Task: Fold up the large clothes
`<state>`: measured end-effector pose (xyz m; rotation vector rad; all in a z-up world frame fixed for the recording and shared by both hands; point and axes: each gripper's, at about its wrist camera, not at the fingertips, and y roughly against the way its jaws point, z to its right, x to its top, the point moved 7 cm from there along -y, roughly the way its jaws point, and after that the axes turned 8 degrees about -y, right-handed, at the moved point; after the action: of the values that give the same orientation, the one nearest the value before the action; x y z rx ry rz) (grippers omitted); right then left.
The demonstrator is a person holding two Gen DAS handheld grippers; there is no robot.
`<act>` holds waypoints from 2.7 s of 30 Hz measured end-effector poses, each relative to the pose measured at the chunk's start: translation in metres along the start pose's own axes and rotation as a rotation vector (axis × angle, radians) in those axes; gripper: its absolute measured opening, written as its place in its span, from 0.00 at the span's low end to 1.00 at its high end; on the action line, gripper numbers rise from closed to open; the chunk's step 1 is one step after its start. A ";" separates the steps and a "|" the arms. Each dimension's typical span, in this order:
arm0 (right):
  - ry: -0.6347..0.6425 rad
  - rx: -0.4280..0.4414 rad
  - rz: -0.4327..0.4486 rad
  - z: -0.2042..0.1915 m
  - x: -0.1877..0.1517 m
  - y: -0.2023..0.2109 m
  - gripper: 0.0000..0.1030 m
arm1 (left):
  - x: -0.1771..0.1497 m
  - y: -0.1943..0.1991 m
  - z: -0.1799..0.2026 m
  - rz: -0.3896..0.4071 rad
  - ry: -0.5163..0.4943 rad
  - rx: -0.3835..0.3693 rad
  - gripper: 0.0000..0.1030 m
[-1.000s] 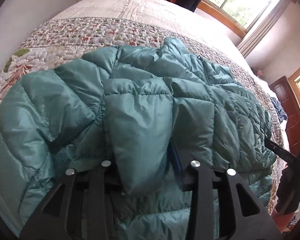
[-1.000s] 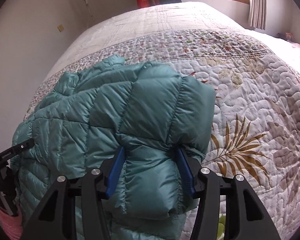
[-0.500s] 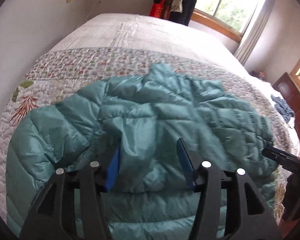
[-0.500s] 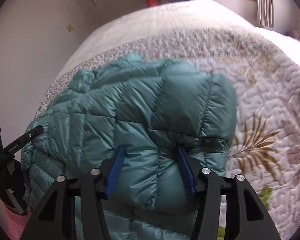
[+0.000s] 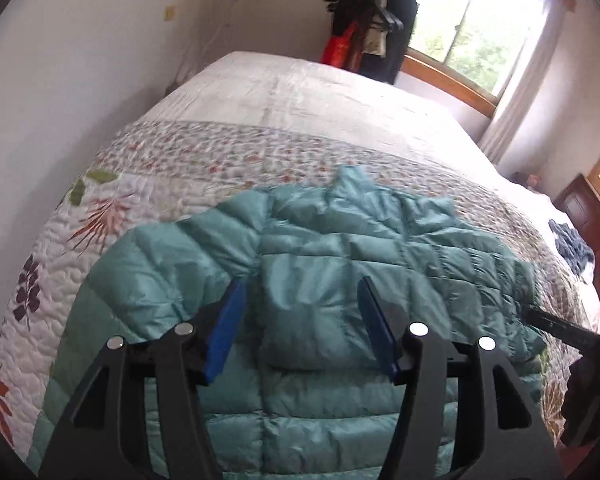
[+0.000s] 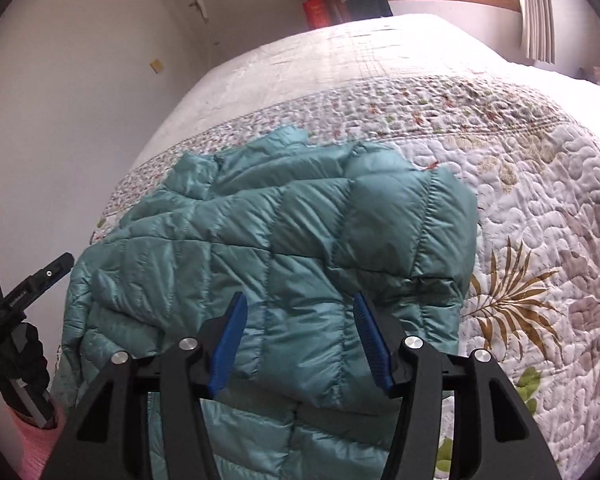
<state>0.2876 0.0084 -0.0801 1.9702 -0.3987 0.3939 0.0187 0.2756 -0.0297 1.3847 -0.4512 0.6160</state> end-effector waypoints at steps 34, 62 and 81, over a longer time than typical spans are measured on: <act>0.145 0.088 -0.043 -0.079 -0.035 0.025 0.72 | -0.252 0.189 -0.212 -0.184 0.308 0.284 0.72; 0.118 0.041 -0.057 -0.063 -0.034 0.011 0.72 | -0.221 0.215 -0.225 0.078 0.529 0.207 0.09; 0.078 0.000 -0.081 -0.043 -0.031 -0.005 0.72 | -0.027 0.155 -0.057 0.212 0.070 0.055 0.09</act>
<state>0.2584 0.0531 -0.0798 1.9575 -0.2681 0.4168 -0.1044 0.3397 0.0634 1.3726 -0.5317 0.8529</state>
